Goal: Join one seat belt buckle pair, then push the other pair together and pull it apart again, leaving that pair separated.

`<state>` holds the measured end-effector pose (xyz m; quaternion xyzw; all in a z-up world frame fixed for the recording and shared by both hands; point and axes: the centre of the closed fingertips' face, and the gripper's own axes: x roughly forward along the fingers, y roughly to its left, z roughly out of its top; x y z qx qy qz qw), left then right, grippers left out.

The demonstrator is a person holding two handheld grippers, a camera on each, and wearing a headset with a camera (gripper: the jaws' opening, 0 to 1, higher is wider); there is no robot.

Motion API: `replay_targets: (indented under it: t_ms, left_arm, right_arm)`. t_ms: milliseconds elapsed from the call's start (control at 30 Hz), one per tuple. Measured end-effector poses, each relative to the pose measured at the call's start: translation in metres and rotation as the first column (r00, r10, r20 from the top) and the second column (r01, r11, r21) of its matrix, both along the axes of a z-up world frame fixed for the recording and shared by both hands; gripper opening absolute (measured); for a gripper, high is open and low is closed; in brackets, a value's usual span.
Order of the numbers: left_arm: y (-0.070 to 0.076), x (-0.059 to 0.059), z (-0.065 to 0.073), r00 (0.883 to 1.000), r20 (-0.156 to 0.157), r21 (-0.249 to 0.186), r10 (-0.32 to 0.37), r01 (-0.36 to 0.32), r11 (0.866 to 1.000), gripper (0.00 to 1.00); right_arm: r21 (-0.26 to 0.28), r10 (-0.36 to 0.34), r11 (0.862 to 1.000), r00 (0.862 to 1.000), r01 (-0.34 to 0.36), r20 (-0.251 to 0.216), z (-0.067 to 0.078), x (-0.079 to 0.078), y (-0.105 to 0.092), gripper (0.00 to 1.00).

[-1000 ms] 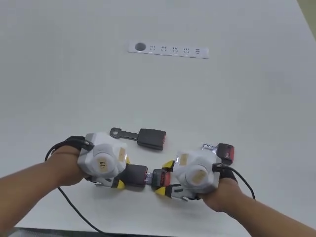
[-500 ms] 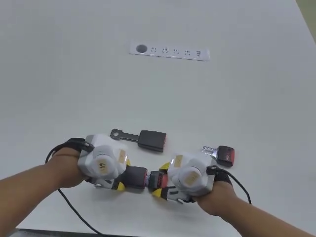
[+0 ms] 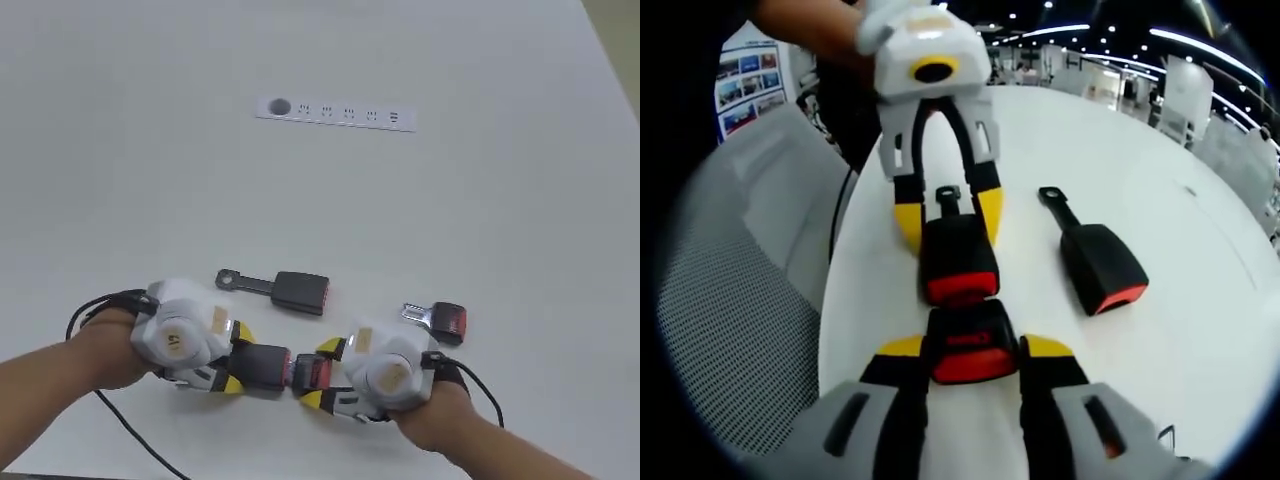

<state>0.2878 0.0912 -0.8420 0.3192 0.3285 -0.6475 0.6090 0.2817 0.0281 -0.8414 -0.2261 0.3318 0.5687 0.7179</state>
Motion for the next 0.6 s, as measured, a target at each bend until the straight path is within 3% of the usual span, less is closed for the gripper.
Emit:
replay_targets:
  t_ms: [67, 100, 600]
  left_arm:
    - [0.0005, 0.0005, 0.0004, 1.000, -0.004, -0.017, 0.001, -0.001, 1.000, 0.32]
    - [-0.0002, 0.0000, 0.0008, 1.000, 0.010, -0.026, -0.014, 0.014, 1.000, 0.32]
    - [-0.0012, 0.0007, 0.0026, 0.999, -0.035, -0.098, 0.009, -0.012, 0.995, 0.32]
  right_arm:
    - [0.013, -0.007, 1.000, 1.000, 0.007, 0.003, 0.0006, 0.0001, 0.0000, 0.34]
    - [0.026, -0.013, 1.000, 1.000, 0.013, -0.001, 0.0010, 0.0003, 0.0005, 0.34]
    - [0.092, -0.058, 0.994, 0.998, 0.061, -0.034, 0.0018, 0.0001, -0.0002, 0.34]
